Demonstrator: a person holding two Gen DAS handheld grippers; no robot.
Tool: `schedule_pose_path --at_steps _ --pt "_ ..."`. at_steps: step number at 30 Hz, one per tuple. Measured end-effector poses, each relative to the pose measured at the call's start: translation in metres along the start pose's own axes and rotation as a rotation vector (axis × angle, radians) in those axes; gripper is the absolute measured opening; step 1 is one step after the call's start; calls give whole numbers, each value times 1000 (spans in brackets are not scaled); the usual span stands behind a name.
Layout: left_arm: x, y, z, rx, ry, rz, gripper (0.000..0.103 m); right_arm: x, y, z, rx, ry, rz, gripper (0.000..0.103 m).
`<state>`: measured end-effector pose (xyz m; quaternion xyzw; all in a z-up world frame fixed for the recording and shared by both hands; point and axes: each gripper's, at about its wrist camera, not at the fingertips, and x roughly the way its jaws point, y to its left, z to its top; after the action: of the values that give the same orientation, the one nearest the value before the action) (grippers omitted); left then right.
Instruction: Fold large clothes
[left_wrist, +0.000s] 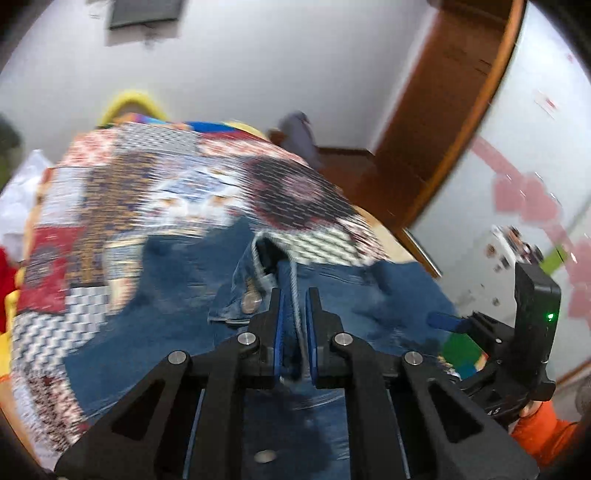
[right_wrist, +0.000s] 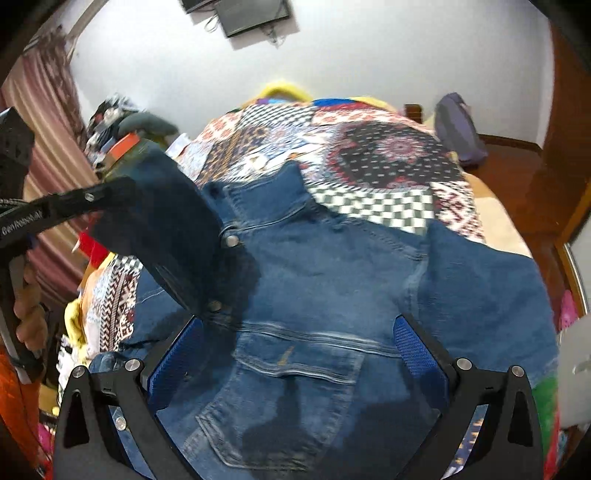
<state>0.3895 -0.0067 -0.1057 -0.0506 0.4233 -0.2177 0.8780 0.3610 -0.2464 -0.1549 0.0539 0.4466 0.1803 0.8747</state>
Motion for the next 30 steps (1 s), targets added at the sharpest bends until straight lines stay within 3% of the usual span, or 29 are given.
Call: schedule_pose_path --at_steps 4,8,9,10,11,13,14,21,26,30 --pt "29 -37 1 51 59 -44 10 -12 -20 -4 34 -16 -24 102" --pt "27 -58 -4 114 52 -32 11 -19 -39 -6 70 -17 -38 102" --pt "25 -58 -6 123 49 -19 14 -19 -41 -5 78 -14 -36 102" --pt "22 -57 -8 127 46 -7 24 -18 -44 -4 89 -8 -30 102" --pt "15 -50 -12 130 41 17 32 -15 -46 -3 98 -3 -22 102" --pt "4 -34 -19 125 18 74 67 -11 -47 0 110 7 -5 102" --pt "-3 -24 -24 117 1 106 70 -6 -47 2 116 16 6 102" --pt "-28 71 -63 -5 67 283 85 48 -39 20 126 134 12 102" --pt "-38 148 -115 -143 143 395 86 94 -38 23 148 242 -3 102" --pt "-36 188 -160 -243 205 406 86 129 -42 21 188 324 1 102"
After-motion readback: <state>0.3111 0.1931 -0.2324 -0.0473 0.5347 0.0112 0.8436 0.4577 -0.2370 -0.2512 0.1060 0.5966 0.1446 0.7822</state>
